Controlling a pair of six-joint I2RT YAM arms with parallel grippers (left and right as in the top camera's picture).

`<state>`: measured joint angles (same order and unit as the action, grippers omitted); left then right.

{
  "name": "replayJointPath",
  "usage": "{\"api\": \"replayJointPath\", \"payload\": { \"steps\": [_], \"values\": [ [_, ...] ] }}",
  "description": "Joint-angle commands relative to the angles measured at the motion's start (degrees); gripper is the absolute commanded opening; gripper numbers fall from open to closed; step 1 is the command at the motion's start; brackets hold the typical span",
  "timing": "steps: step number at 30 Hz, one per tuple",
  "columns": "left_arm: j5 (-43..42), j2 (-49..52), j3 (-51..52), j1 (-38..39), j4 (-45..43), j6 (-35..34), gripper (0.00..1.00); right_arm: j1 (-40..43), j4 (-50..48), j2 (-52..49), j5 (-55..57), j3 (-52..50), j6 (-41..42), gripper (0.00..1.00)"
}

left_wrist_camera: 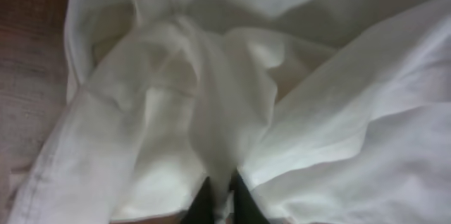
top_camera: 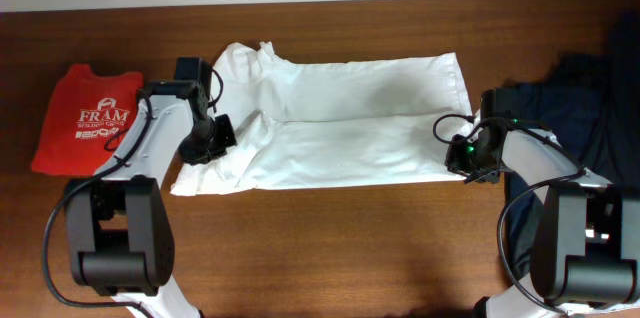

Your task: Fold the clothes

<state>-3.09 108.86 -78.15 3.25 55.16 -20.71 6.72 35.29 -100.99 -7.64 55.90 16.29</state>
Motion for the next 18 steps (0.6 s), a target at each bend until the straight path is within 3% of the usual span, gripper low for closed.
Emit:
{"api": "replayJointPath", "payload": {
  "steps": [1,7,9,11,14,18],
  "values": [
    [-0.8,-0.8,0.3,-0.1,-4.7,-0.3,0.00,0.4,0.5,0.0,0.8,-1.3,0.1,0.29],
    [-7.9,-0.9,-6.3,-5.6,-14.0,-1.2,0.01,0.4,0.5,0.0,0.8,-1.3,0.1,0.29],
    [-10.6,-0.9,-7.3,-9.5,-15.5,-6.6,0.29,0.4,0.4,0.0,0.8,-1.3,0.1,0.29],
    [-11.7,-0.9,-7.3,-11.0,-14.2,-6.7,0.46,0.4,0.4,0.0,0.8,-1.3,0.1,0.29],
    [-11.7,-0.9,-7.2,-11.6,-7.9,-4.5,0.53,0.4,0.2,0.0,0.8,-1.3,0.1,0.29],
    [-11.4,-0.9,-7.0,-11.1,1.5,-0.8,0.54,0.4,0.3,0.0,0.8,-1.3,0.1,0.29]
  ]
}}
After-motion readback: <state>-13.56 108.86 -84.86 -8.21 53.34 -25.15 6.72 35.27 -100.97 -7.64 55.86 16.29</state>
